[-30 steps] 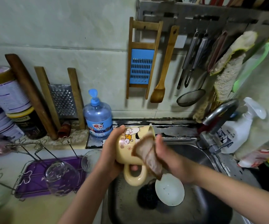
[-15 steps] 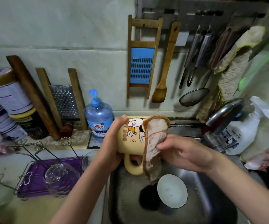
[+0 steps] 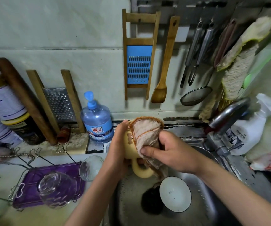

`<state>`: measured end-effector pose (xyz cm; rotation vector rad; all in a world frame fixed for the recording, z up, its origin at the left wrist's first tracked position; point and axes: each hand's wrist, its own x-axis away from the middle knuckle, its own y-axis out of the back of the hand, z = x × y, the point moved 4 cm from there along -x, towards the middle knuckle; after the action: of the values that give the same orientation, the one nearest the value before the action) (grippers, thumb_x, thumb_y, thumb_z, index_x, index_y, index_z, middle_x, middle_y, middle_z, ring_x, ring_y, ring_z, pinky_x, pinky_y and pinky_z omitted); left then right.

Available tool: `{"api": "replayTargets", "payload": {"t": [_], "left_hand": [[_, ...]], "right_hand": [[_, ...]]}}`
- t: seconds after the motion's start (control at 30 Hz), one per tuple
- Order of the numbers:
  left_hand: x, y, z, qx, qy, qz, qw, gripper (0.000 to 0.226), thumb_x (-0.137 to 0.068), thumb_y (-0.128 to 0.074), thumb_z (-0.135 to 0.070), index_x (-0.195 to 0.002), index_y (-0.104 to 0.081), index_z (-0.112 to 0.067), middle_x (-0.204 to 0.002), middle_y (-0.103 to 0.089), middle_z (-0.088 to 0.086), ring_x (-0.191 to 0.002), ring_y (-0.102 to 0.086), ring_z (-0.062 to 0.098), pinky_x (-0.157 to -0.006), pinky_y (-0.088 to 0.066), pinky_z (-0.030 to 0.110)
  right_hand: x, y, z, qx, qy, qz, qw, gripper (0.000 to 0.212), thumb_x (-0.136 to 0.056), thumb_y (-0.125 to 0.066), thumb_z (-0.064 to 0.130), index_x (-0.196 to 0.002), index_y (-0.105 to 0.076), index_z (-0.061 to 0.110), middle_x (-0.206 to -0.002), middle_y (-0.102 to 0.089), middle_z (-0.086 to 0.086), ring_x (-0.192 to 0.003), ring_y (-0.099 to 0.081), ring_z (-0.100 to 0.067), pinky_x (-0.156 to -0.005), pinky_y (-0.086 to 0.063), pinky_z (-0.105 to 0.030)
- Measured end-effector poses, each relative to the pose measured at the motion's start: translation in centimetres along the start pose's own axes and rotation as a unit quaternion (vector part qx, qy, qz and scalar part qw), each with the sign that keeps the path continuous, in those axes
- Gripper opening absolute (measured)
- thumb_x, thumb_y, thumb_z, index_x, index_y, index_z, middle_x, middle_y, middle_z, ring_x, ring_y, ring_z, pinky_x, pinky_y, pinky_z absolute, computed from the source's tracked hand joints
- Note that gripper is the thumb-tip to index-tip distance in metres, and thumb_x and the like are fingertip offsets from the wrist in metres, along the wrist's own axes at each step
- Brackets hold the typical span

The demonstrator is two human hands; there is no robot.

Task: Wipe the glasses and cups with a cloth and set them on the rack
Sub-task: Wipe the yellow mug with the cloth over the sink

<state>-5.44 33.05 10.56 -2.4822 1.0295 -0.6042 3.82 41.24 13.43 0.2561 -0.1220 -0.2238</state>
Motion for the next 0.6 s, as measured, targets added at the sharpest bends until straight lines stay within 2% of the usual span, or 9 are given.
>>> {"api": "replayTargets", "payload": {"t": [0.13, 0.2, 0.23, 0.33, 0.4, 0.47, 0.5, 0.57, 0.6], "left_hand": [[0.1, -0.4, -0.4, -0.011, -0.041, 0.035, 0.998, 0.053, -0.097, -0.039, -0.032, -0.066, -0.079, -0.018, -0.072, -0.074, 0.007, -0.064, -0.071, 0.016, -0.056, -0.056, 0.024], [0.1, -0.2, -0.7, -0.027, -0.099, 0.026, 0.994, 0.031, -0.088, -0.052, -0.035, -0.082, -0.076, -0.017, -0.083, -0.073, 0.008, -0.075, -0.07, 0.019, -0.064, -0.056, 0.028], [0.2, 0.0, -0.9, -0.037, -0.135, 0.011, 0.99, 0.03, -0.082, -0.057, -0.039, -0.096, -0.07, -0.016, -0.092, -0.07, 0.008, -0.084, -0.067, 0.022, -0.071, -0.055, 0.033], [0.9, 1.1, -1.0, -0.116, -0.263, 0.018, 0.958, 0.05, -0.075, -0.065, -0.055, -0.117, -0.053, -0.031, -0.108, -0.059, 0.003, -0.095, -0.059, 0.024, -0.077, -0.054, 0.045], [1.4, 1.0, -1.5, -0.221, -0.363, 0.04, 0.904, 0.049, -0.081, -0.06, -0.062, -0.123, -0.045, -0.042, -0.117, -0.049, 0.003, -0.1, -0.055, 0.029, -0.079, -0.052, 0.056], [1.8, 1.1, -1.6, -0.294, -0.423, 0.06, 0.855, 0.051, -0.086, -0.055, -0.063, -0.131, -0.037, -0.045, -0.123, -0.044, 0.008, -0.105, -0.052, 0.035, -0.082, -0.049, 0.062], [1.6, 1.2, -1.6, -0.312, -0.427, 0.07, 0.845, 0.054, -0.087, -0.054, -0.063, -0.134, -0.033, -0.046, -0.126, -0.043, 0.009, -0.108, -0.052, 0.036, -0.084, -0.047, 0.064], [1.0, 1.6, -1.5, -0.321, -0.385, 0.094, 0.86, 0.06, -0.086, -0.052, -0.068, -0.137, -0.023, -0.054, -0.132, -0.044, 0.003, -0.116, -0.054, 0.029, -0.094, -0.046, 0.06], [1.0, 1.4, -1.7, -0.316, -0.334, 0.1, 0.882, 0.066, -0.081, -0.052, -0.074, -0.136, -0.019, -0.059, -0.134, -0.045, -0.003, -0.12, -0.055, 0.023, -0.099, -0.046, 0.055]], "right_hand": [[0.0, -0.4, -0.1, -0.083, 0.031, -0.012, 0.996, 0.019, -0.089, -0.063, 0.023, -0.106, -0.067, 0.017, -0.112, -0.071, 0.0, -0.108, -0.065, -0.012, -0.095, -0.05, -0.027], [-0.1, -0.4, 0.2, -0.137, 0.033, 0.001, 0.99, 0.021, -0.086, -0.061, 0.019, -0.105, -0.068, 0.015, -0.108, -0.072, 0.0, -0.104, -0.066, -0.012, -0.09, -0.052, -0.025], [-0.1, -0.3, 0.5, -0.188, 0.025, 0.003, 0.982, 0.022, -0.084, -0.06, 0.017, -0.104, -0.068, 0.014, -0.105, -0.073, -0.001, -0.101, -0.067, -0.012, -0.086, -0.053, -0.024], [-0.1, 0.4, 1.4, -0.336, 0.013, 0.013, 0.942, 0.035, -0.078, -0.065, 0.022, -0.109, -0.066, 0.006, -0.109, -0.071, -0.013, -0.103, -0.068, -0.024, -0.085, -0.056, -0.034], [0.0, 0.9, 1.8, -0.374, 0.018, 0.005, 0.927, 0.042, -0.074, -0.066, 0.027, -0.107, -0.068, 0.002, -0.114, -0.068, -0.021, -0.105, -0.066, -0.031, -0.088, -0.056, -0.042], [0.2, 1.0, 2.0, -0.384, 0.027, 0.004, 0.923, 0.039, -0.077, -0.063, 0.026, -0.105, -0.069, 0.0, -0.115, -0.068, -0.021, -0.105, -0.066, -0.031, -0.089, -0.056, -0.041], [0.3, 0.8, 2.3, -0.374, 0.039, 0.016, 0.927, 0.036, -0.08, -0.06, 0.025, -0.107, -0.069, 0.002, -0.115, -0.068, -0.018, -0.107, -0.066, -0.028, -0.089, -0.055, -0.037], [0.8, 0.4, 2.7, -0.29, 0.073, 0.024, 0.954, 0.029, -0.088, -0.053, 0.021, -0.112, -0.065, 0.013, -0.119, -0.069, -0.006, -0.113, -0.063, -0.019, -0.091, -0.052, -0.027], [0.9, 0.4, 2.9, -0.227, 0.092, 0.012, 0.969, 0.027, -0.091, -0.051, 0.019, -0.116, -0.062, 0.017, -0.121, -0.068, -0.001, -0.116, -0.062, -0.014, -0.092, -0.05, -0.023]]}}
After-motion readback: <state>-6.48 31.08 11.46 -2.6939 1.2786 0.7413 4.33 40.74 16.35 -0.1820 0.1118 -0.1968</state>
